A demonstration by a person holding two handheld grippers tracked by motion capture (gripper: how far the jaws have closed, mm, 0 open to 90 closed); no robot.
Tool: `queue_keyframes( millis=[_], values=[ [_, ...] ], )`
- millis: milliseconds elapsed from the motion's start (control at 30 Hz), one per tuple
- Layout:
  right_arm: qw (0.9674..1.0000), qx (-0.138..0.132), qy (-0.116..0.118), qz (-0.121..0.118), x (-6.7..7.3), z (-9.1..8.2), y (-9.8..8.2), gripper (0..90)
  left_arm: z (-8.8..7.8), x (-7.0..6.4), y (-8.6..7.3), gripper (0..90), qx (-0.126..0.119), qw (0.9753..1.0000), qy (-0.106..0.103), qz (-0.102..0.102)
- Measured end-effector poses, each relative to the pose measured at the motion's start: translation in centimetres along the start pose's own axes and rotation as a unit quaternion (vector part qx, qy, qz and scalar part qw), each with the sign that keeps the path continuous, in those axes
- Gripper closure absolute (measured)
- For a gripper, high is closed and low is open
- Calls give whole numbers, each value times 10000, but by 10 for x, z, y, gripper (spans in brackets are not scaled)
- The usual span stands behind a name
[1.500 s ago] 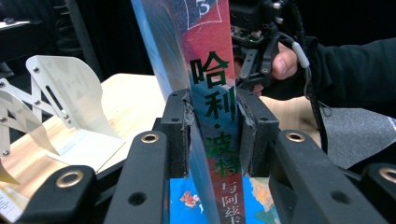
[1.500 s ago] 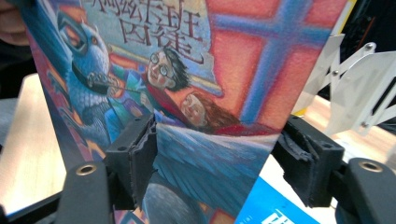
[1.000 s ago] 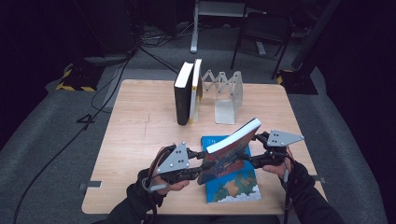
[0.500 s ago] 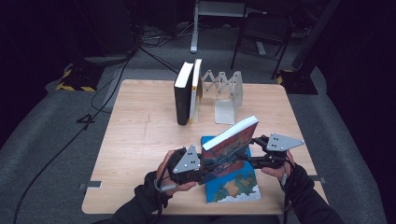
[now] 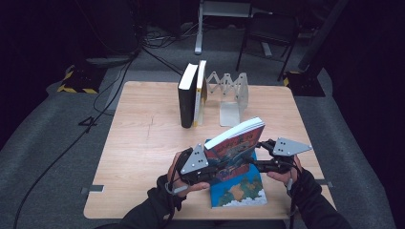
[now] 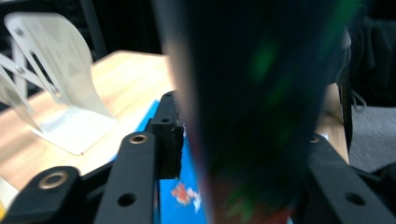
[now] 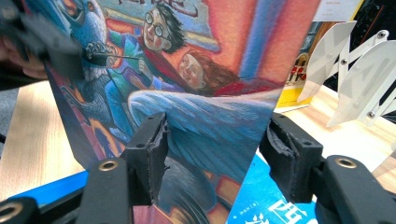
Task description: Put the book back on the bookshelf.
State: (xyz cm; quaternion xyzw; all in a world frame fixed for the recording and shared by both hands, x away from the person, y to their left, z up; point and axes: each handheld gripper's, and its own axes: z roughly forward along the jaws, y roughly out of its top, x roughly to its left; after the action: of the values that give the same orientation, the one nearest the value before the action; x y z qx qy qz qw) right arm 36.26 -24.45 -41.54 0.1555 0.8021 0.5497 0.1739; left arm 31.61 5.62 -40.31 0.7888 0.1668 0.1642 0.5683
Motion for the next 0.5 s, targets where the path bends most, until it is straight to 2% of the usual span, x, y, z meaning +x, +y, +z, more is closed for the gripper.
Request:
queue_keyframes(
  millis=[33, 100, 200, 233, 333, 500],
  values=[
    [10000, 7, 1, -1, 0, 0, 0, 431, -3, 2, 3, 666, -25, 10000, -21, 44],
    [10000, 13, -7, 0, 0, 0, 0, 434, -3, 3, 5, 679, -21, 10000, -23, 30],
    [10000, 9, -37, -17, 0, -1, 0, 438, -4, 4, 8, 679, -48, 9999, 28, 102],
    [10000, 12, -39, -18, 0, -1, 1, 438, -5, 4, 9, 678, -125, 9999, 7, 52],
    [10000, 18, -56, -13, 1, -1, 1, 439, -8, 4, 15, 676, -221, 9997, 48, 89],
    [10000, 22, -51, -22, 0, -1, 1, 438, -11, 5, 23, 673, -249, 9996, 55, 88]
  ],
)
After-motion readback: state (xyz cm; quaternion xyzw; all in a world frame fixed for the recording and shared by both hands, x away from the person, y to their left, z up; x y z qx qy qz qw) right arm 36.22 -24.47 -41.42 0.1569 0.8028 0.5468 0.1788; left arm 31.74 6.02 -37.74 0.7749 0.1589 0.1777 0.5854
